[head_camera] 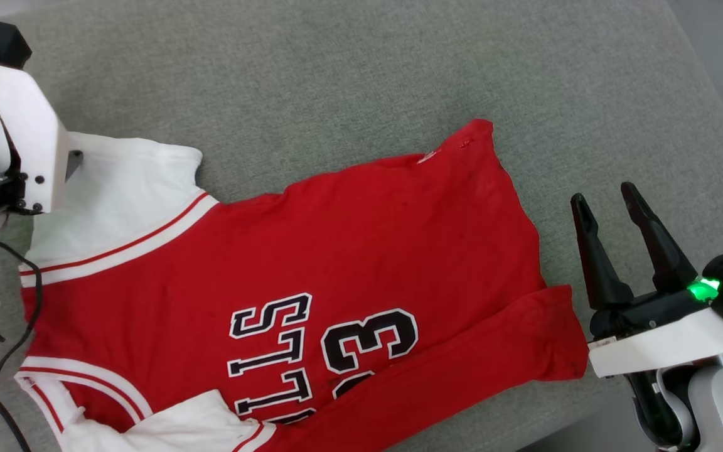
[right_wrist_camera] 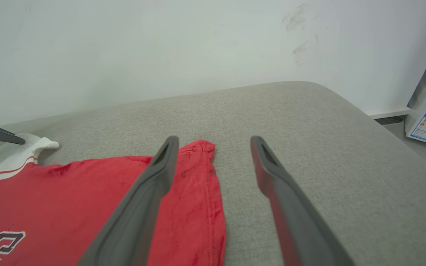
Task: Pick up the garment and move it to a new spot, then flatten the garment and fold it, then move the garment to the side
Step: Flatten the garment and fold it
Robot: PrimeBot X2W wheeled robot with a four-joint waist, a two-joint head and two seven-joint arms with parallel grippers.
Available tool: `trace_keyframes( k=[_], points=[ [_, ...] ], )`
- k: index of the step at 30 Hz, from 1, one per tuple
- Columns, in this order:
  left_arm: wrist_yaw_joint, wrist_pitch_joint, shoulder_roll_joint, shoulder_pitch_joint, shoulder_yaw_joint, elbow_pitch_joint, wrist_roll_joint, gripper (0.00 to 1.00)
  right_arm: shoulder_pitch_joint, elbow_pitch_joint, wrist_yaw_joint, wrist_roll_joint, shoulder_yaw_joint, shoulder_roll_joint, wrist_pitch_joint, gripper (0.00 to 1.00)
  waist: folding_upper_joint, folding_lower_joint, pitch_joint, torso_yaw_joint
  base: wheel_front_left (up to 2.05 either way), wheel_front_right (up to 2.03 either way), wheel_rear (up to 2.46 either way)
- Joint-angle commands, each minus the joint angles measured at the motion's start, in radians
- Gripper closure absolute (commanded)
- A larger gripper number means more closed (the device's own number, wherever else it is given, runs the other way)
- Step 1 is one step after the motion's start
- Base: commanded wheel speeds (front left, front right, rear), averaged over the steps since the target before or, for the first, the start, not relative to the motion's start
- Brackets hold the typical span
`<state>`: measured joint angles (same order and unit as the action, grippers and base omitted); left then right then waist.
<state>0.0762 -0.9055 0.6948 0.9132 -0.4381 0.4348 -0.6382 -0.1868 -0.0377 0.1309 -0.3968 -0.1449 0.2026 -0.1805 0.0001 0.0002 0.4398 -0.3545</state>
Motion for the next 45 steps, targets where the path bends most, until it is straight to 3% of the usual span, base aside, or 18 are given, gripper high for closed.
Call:
trace_keyframes(
  k=[1, 4, 5, 7, 8, 17, 22, 25, 31, 35, 39, 45],
  points=[
    [-0.008, -0.01, 0.009, 0.011, 0.0, 0.004, -0.003, 0.0, -0.019, 0.003, 0.0, -0.004, -0.003, -0.005, -0.008, 0.0, -0.0001, -0.0002, 0.012, -0.009, 0.0, 0.0, 0.0],
    [-0.024, -0.036, 0.018, 0.002, -0.01, 0.004, 0.01, 0.0, -0.022, 0.012, 0.0, -0.006, -0.007, -0.002, -0.014, 0.0, -0.0001, -0.0002, 0.023, -0.014, 0.0, 0.0, 0.0],
    [-0.026, -0.041, 0.018, -0.009, -0.015, 0.004, 0.011, 0.24, -0.025, 0.015, 0.0, -0.004, -0.008, 0.0, -0.015, 0.0, -0.0001, -0.0002, 0.026, -0.014, 0.0, 0.0, 0.0],
    [-0.036, -0.042, 0.015, -0.029, -0.015, 0.005, 0.004, 0.85, -0.031, 0.018, 0.0, 0.004, -0.009, 0.007, -0.017, 0.0, -0.0001, -0.0002, 0.031, -0.014, 0.0, 0.0, 0.0],
    [-0.037, -0.044, 0.012, -0.038, -0.016, 0.004, -0.001, 1.0, -0.032, 0.019, 0.0, 0.005, -0.01, 0.009, -0.015, 0.0, -0.0001, -0.0002, 0.033, -0.012, 0.0, 0.0, 0.0],
    [-0.03, 0.094, -0.026, -0.049, -0.001, -0.051, 0.0, 1.0, -0.031, 0.01, 0.0, 0.015, -0.003, 0.043, 0.018, 0.0, -0.0001, -0.0002, -0.007, 0.038, 0.0, 0.0, 0.0],
    [-0.016, 0.21, -0.059, -0.083, -0.003, -0.091, 0.0, 1.0, -0.013, 0.004, 0.0, 0.005, 0.004, 0.099, 0.11, 0.0, -0.0001, -0.0002, -0.072, 0.097, 0.0, 0.0, 0.0],
    [0.002, 0.262, -0.074, -0.111, -0.013, -0.141, -0.005, 1.0, -0.013, -0.009, 0.0, -0.021, 0.003, 0.147, 0.222, 0.0, -0.0001, -0.0002, -0.106, 0.137, 0.0, 0.0, 0.0],
    [0.027, 0.332, -0.103, -0.181, -0.035, -0.307, -0.049, 1.0, -0.055, -0.026, 0.0, -0.067, -0.014, 0.284, 0.559, 0.0, -0.0001, -0.0002, -0.137, 0.217, 0.0, 0.0, 0.0],
    [0.029, 0.348, -0.093, -0.228, -0.045, -0.433, -0.054, 1.0, -0.124, 0.001, 0.0, -0.11, -0.016, 0.362, 0.763, 0.0, -0.0001, -0.0002, -0.126, 0.267, 0.0, 0.0, 0.0],
    [0.01, 0.363, -0.087, -0.272, -0.048, -0.548, -0.046, 1.0, -0.22, 0.052, -0.001, -0.146, -0.026, 0.403, 0.903, 0.0, -0.0001, -0.0002, -0.101, 0.308, 0.0, 0.0, 0.0],
    [-0.035, 0.377, -0.088, -0.335, -0.048, -0.704, -0.04, 1.0, -0.352, 0.146, 0.0, -0.137, -0.06, 0.41, 1.018, 0.0, -0.0001, -0.0002, -0.054, 0.359, 0.0, 0.0, 0.0]
  ],
)
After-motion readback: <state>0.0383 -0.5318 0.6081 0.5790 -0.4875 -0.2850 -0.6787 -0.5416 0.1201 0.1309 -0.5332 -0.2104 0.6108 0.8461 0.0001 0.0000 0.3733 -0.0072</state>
